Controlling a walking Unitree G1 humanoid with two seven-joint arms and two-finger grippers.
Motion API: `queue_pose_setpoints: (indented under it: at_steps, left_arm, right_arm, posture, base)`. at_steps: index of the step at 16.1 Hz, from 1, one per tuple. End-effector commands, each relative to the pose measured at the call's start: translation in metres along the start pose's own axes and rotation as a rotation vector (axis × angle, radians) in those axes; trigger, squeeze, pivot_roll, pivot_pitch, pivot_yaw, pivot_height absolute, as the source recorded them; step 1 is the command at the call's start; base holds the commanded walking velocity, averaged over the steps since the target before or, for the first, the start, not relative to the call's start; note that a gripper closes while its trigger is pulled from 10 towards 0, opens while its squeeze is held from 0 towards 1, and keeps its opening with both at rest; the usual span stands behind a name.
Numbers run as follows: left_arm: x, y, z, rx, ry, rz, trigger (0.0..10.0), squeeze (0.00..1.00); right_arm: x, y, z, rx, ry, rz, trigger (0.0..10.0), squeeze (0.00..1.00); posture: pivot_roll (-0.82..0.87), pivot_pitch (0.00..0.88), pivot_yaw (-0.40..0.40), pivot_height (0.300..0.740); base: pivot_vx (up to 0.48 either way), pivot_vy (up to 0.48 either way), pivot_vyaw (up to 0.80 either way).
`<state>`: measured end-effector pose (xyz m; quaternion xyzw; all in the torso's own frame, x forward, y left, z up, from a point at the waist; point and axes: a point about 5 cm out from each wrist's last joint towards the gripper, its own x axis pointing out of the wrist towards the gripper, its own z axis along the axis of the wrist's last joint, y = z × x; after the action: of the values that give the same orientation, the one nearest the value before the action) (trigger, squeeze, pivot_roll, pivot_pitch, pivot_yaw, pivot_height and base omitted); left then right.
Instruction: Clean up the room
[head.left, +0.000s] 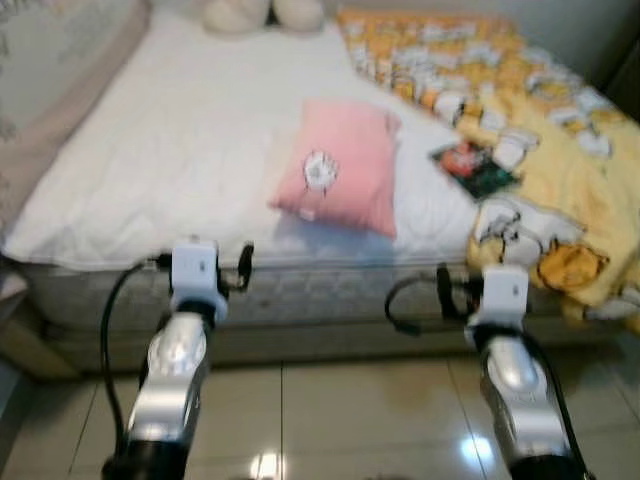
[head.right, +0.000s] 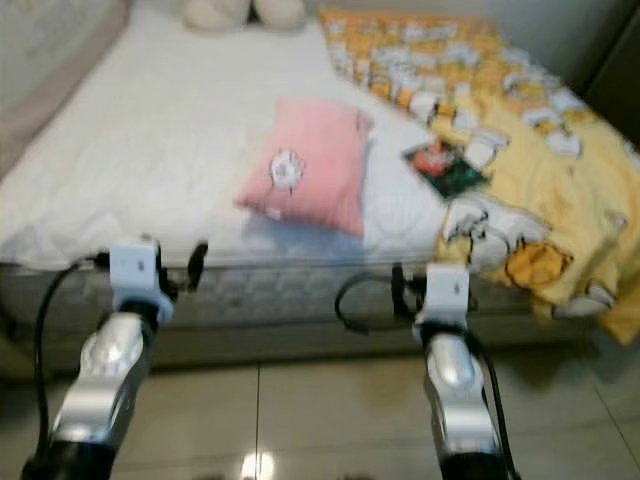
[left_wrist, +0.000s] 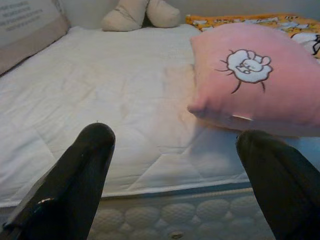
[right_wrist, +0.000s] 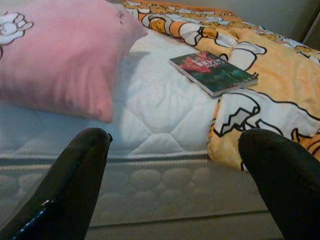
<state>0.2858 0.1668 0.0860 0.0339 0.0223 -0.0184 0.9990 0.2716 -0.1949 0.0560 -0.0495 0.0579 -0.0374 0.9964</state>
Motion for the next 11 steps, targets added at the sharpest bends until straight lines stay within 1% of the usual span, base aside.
queue_pose_setpoints:
  at_steps: [1,2,4,6,8,11]
  left_arm:
    - [-0.002,-0.008,-0.001,-0.006,0.002,-0.023,10.0,0.00]
    - [-0.001,-0.010,0.002,-0.014,-0.011,-0.036,10.0,0.00]
    - [0.000,-0.015,0.008,-0.030,-0.046,-0.058,10.0,0.00]
    - [0.000,-0.014,0.008,-0.034,-0.045,-0.054,10.0,0.00]
    - [0.001,-0.013,0.008,-0.046,-0.045,-0.052,10.0,0.00]
    - [0.002,-0.016,0.010,-0.057,-0.053,-0.061,10.0,0.00]
  right_arm:
    - [0.001,0.002,0.001,-0.002,-0.001,0.011,10.0,0.00]
    - [0.001,0.003,0.001,-0.003,-0.006,0.015,10.0,0.00]
    - [0.001,0.005,0.002,0.001,-0.013,0.012,10.0,0.00]
    - [0.002,0.007,0.005,0.010,-0.027,0.021,10.0,0.00]
    - [0.002,0.005,0.006,0.012,-0.032,0.019,10.0,0.00]
    - [0.001,0.004,0.006,0.014,-0.034,0.017,10.0,0.00]
  posture:
    - [-0.05,0.000,-0.005,0.740]
    - [-0.05,0.000,-0.004,0.740]
    - [-0.05,0.000,-0.003,0.740]
    - [-0.06,0.000,0.003,0.740]
    - [-0.07,0.000,0.004,0.740]
    - [-0.07,0.000,0.007,0.740]
  base:
    - [0.000,0.000,0.00]
    - [0.000,0.000,0.00]
    - [0.480,0.000,0.00]
    - [0.480,0.000,0.00]
    - [0.480,0.000,0.00]
    - [0.480,0.000,0.00]
